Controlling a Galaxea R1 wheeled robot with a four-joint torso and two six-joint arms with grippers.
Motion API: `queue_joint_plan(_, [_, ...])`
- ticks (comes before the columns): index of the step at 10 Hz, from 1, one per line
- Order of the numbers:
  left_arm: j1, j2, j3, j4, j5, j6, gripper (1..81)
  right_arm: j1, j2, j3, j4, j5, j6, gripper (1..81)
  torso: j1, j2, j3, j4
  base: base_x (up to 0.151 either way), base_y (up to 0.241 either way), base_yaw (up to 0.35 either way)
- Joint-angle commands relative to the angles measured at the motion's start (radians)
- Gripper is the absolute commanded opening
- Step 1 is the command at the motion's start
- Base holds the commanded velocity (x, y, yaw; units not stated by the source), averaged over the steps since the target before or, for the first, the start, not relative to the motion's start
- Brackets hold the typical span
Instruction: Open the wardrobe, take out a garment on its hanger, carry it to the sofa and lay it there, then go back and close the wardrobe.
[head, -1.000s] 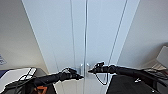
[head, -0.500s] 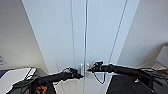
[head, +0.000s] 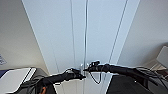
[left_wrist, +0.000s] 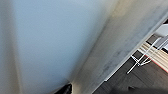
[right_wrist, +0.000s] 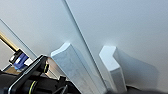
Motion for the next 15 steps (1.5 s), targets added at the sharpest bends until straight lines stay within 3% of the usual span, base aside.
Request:
queue_joint_plan(1, [-0.213, 0.052, -0.033, 0.0, -0.018, 0.013, 81.1, 0.176, 0.02, 0.01, -0.003, -0.003, 0.002, 81.1, 0.0, 0.0, 0.0, 0.0, 0.0, 0.0, 0.0])
queue_joint_plan(4, [-0.243, 0.122, -0.038, -0.01, -0.018, 0.012, 81.1, 0.169, 0.017, 0.039, 0.005, -0.001, 0.002, 81.1, 0.0, 0.0, 0.0, 0.0, 0.0, 0.0, 0.0])
queue_joint_plan(6, [-0.237, 0.111, 0.079, -0.01, -0.018, 0.004, 81.1, 0.155, -0.022, 0.138, 0.011, 0.0, 0.003, 81.1, 0.0, 0.0, 0.0, 0.0, 0.0, 0.0, 0.0])
queue_joint_plan(8, [-0.198, 0.047, 0.262, -0.007, -0.031, -0.005, 81.1, 0.123, -0.099, 0.278, 0.01, 0.023, 0.017, 81.1, 0.0, 0.0, 0.0, 0.0, 0.0, 0.0, 0.0])
queue_joint_plan(11, [-0.086, -0.07, 0.48, 0.043, -0.038, -0.004, 81.1, 0.064, -0.13, 0.372, 0.008, 0.04, 0.017, 81.1, 0.002, 0.002, -0.001, 0.0, 0.0, 0.0, 0.0])
queue_joint_plan(15, [0.061, -0.304, 0.791, 0.129, -0.058, -0.004, 81.1, -0.055, -0.164, 0.512, -0.001, 0.057, 0.013, 81.1, 0.003, 0.003, -0.001, 0.0, 0.0, 0.0, 0.0])
